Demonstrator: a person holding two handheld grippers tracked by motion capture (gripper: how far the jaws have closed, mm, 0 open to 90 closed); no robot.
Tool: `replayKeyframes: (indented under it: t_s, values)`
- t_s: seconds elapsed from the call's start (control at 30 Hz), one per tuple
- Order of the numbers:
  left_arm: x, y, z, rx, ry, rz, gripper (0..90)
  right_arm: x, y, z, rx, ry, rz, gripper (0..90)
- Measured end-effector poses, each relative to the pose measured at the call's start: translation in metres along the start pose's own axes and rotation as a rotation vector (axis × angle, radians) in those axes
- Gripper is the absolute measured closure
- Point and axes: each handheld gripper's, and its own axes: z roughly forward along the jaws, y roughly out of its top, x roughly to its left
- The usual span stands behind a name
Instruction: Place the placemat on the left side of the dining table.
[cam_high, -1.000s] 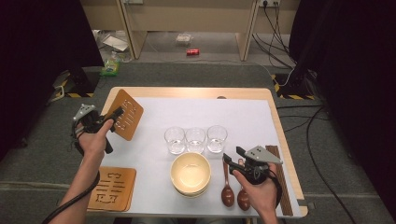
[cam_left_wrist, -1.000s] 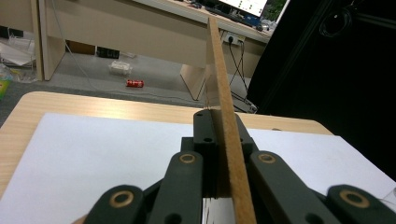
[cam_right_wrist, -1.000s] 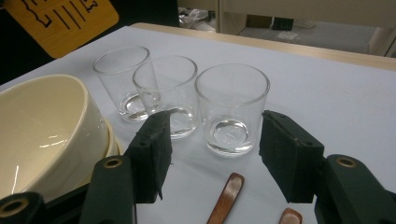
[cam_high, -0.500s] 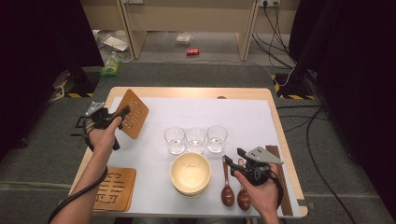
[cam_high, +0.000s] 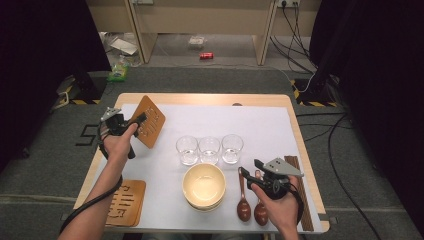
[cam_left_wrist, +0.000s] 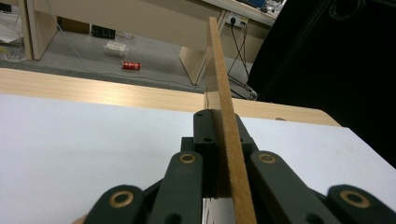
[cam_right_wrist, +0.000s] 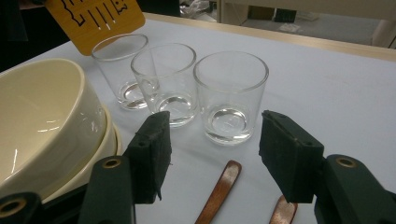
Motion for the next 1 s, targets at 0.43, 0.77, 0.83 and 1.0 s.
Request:
replayKeyframes:
  t_s: [0.43, 0.77, 0.83, 1.0]
  values:
    - [0.010, -0.016, 0.010, 0.044, 0.038, -0.049, 85.4, 0.001, 0.000, 0.001, -0.001, 0.004, -0.003, 43.4]
    - [0.018, -0.017, 0.010, 0.064, 0.044, -0.059, 81.0, 0.000, -0.001, 0.001, 0.000, 0.003, -0.001, 43.0]
    - [0.019, -0.017, 0.010, 0.069, 0.046, -0.057, 79.7, 0.000, -0.001, 0.001, 0.001, 0.003, -0.001, 43.0]
    - [0.025, -0.017, 0.009, 0.098, 0.047, -0.048, 74.8, 0.001, -0.001, 0.001, 0.002, 0.008, -0.007, 42.8]
